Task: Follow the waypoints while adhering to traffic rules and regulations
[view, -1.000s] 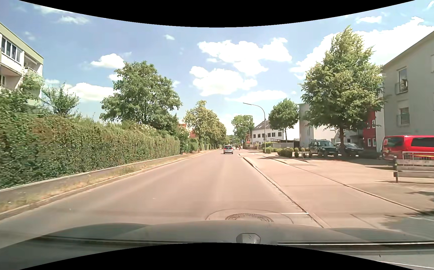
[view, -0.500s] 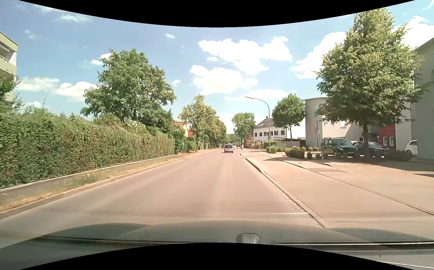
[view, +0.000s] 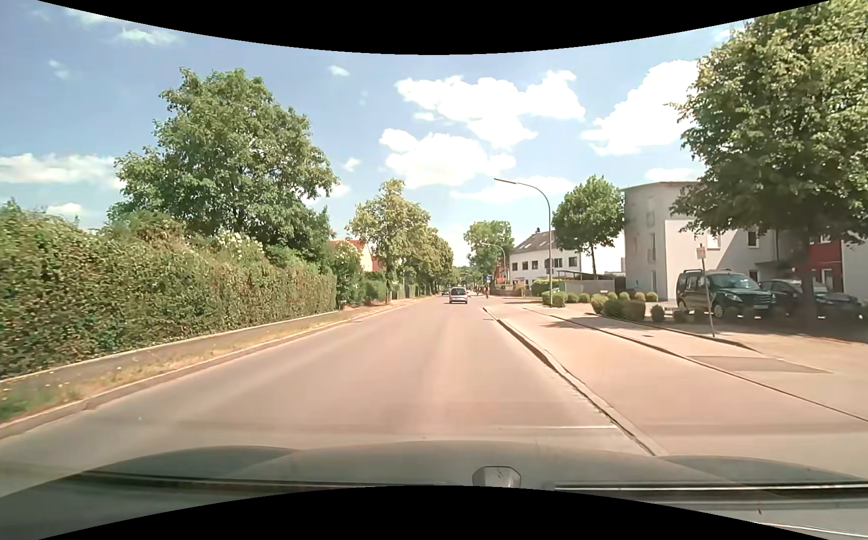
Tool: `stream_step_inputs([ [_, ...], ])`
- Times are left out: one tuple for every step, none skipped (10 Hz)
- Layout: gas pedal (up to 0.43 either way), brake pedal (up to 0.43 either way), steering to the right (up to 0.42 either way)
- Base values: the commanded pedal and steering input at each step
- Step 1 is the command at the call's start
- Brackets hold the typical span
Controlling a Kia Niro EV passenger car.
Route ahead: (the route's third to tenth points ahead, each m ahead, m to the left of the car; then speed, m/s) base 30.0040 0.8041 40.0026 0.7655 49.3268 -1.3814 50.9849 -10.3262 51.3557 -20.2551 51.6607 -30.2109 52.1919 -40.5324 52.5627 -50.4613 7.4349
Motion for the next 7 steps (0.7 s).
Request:
stream_step_inputs([
  [0.067,0.006,-0.001],
  [0.067,0.006,-0.001],
  [0.067,0.006,-0.001],
  [0.067,0.006,-0.001],
  [0.067,0.006,-0.001],
  [0.067,0.006,-0.001],
  [0.067,0.006,-0.001],
])
